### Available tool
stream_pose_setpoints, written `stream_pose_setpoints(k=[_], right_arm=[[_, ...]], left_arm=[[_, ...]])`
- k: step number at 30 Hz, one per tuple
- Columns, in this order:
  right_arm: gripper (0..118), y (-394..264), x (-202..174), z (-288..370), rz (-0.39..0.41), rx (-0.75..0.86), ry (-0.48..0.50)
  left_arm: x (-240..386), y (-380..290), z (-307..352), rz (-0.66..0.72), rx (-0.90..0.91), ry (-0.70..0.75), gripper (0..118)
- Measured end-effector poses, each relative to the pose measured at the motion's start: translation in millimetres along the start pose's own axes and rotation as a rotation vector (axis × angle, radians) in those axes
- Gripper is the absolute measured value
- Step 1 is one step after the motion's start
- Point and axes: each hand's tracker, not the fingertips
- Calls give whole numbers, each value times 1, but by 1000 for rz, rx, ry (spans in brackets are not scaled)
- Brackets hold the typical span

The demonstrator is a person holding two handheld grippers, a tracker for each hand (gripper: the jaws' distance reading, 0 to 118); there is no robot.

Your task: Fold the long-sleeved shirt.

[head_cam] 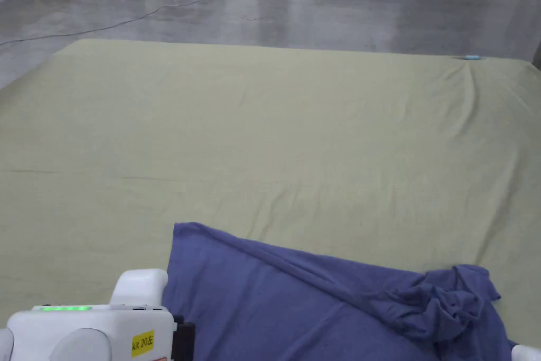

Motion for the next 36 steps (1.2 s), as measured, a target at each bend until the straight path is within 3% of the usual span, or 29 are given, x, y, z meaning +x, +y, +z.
stream_pose_setpoints(k=[6, 7, 8, 9, 11, 15, 17, 21, 22, 24, 25, 26, 27, 29, 30, 31, 36], right_arm=[[0, 4, -2, -17, -19, -27, 32], [0, 6, -2, -17, -16, -27, 35], [0, 7, -3, -18, -12, -26, 39], [0, 8, -2, -17, -14, -23, 40], [0, 9, 2, -17, -23, -22, 44], [0, 14, 14, -20, -50, -26, 20], [0, 20, 22, -21, -68, -27, 5], [0, 41, 42, -24, -92, -28, -27], [0, 48, 48, -26, -103, -27, -31], [0, 70, 59, -35, -107, -33, -46], [0, 81, 64, -41, -88, -36, -69], [17, 99, 70, -49, -63, -41, -110], [57, 118, 75, -58, -69, -55, -134], [88, 158, 89, -79, -113, -84, -79], [88, 177, 97, -95, -163, -122, -40], [116, 192, 103, -111, -185, -160, -46], [117, 231, 119, -187, -194, -373, -138]], left_arm=[[-9, 29, -42, 70, -14, -39, 0], [-12, 44, -50, 59, 9, -23, 26], [-15, 64, -62, 33, 36, 44, 92], [-21, 85, -79, 6, 20, 87, 118], [-35, 122, -111, 45, 50, 74, 114], [-54, 170, -172, 79, -19, 185, 110], [-62, 179, -197, 104, -58, 224, 92], [-49, 173, -205, 39, -60, 257, 81], [-41, 170, -197, 2, -53, 276, 68], [-26, 165, -187, -81, -44, 300, 0], [-20, 163, -181, -100, -30, 304, 0], [-23, 166, -176, -93, -26, 230, 0], [-19, 166, -169, -48, -42, 166, 0], [-12, 164, -159, -46, -56, 178, 0], [-16, 168, -154, -47, -47, 184, 0], [-16, 169, -148, -48, -34, 187, 0], [-28, 175, -128, -16, -24, 162, 0]])
